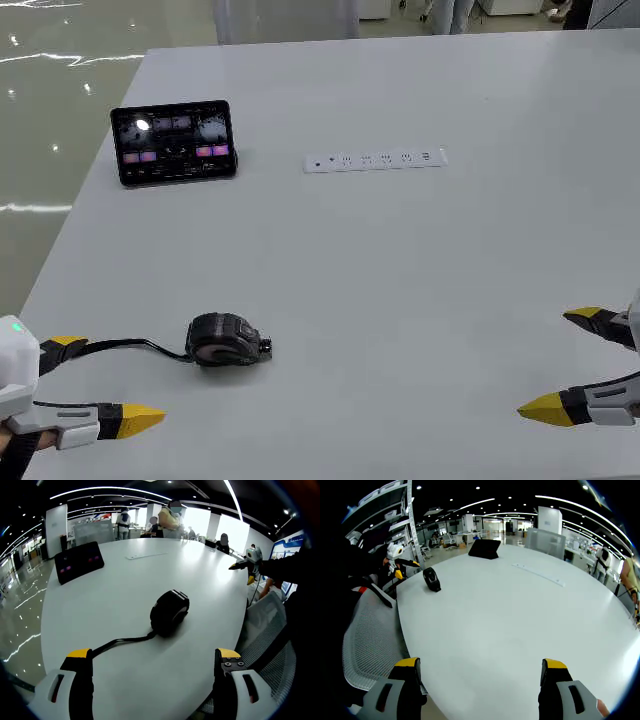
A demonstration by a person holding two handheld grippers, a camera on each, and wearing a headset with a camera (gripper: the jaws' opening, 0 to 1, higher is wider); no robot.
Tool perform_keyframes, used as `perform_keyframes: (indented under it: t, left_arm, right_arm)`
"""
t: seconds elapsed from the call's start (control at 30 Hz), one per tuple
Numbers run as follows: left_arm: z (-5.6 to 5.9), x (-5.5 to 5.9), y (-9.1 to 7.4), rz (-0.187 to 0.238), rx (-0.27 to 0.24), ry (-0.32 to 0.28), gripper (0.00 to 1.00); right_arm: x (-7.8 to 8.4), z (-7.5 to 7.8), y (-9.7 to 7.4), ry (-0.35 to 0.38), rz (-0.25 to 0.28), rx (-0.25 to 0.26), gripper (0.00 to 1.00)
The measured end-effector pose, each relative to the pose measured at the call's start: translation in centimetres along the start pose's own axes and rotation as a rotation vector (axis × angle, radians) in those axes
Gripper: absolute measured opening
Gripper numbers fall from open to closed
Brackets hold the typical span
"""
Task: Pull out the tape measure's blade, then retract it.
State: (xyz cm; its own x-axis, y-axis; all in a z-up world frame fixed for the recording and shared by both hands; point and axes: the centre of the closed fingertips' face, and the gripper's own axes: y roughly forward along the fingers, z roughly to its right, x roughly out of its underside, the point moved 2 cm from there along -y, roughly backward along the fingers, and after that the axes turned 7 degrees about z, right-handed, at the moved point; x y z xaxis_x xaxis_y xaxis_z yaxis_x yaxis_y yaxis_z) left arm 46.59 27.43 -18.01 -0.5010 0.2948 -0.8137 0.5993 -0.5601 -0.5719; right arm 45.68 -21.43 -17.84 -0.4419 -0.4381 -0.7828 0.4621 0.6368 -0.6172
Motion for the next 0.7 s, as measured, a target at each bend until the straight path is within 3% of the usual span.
perform_keyframes:
  t: [0.7]
  left_arm:
    - [-0.34,-0.22,-0.16,0.004,0.005,0.0,0.99]
  right_arm:
    - [-0.16,-0.02,-0.32,0.007,-0.004,0.007,0.99]
